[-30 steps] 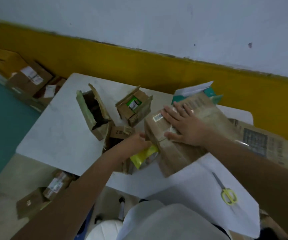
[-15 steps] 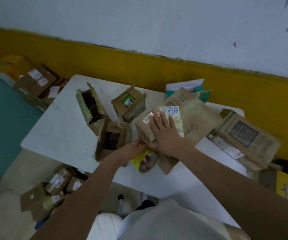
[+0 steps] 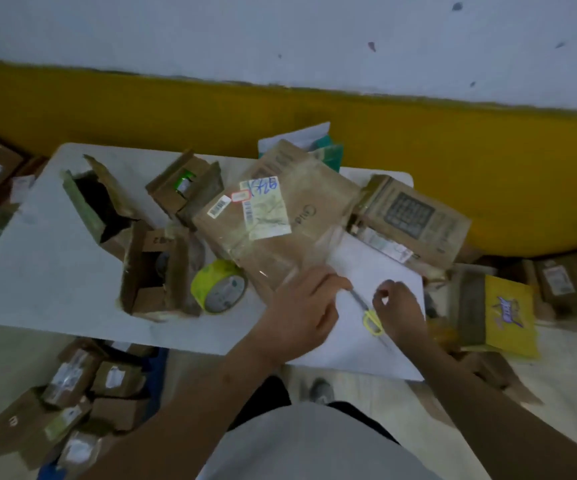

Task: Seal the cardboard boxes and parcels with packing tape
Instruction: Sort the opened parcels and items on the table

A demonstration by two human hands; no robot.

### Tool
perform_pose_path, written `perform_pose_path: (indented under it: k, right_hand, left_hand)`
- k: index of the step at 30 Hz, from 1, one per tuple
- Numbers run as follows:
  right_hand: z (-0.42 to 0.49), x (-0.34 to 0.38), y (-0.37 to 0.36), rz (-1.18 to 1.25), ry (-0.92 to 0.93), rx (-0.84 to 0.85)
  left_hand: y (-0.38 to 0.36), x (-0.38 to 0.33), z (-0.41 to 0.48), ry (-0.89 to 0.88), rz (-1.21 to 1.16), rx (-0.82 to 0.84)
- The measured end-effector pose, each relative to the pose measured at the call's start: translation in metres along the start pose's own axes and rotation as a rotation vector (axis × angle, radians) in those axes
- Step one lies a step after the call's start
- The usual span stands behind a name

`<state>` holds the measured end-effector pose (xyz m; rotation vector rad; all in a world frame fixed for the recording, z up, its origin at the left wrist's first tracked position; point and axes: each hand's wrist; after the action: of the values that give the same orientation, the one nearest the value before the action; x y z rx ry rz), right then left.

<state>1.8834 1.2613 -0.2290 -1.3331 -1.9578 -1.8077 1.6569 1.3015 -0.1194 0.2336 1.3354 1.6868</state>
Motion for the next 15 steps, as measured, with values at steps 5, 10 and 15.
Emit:
perform_pose_path:
  k: [5, 10, 15]
  right_hand:
    - [-0.012, -0.064, -0.035, -0.123, -0.108, 0.133]
    - [0.009, -0.078, -0.059, -0.178, -0.115, 0.111]
    - [0.015, -0.08, -0.064, -0.394, -0.091, 0.05]
  left_hand:
    - [-0.084, -0.008, -0.009, 0.27, -0.299, 0.408]
    - [-0.109, 0.003, -0.033, 0.367, -0.325, 0.471]
    - [-0.11, 0.023, -0.064, 0.469, -0.299, 0.48]
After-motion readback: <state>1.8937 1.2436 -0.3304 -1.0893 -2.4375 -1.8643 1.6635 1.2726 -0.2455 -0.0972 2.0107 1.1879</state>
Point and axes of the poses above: each hand's wrist, its own z-axis towards the middle knuckle, its own y-axis out of the back of the hand, x = y × z, and after that the axes turned 12 degrees about z, right-handed
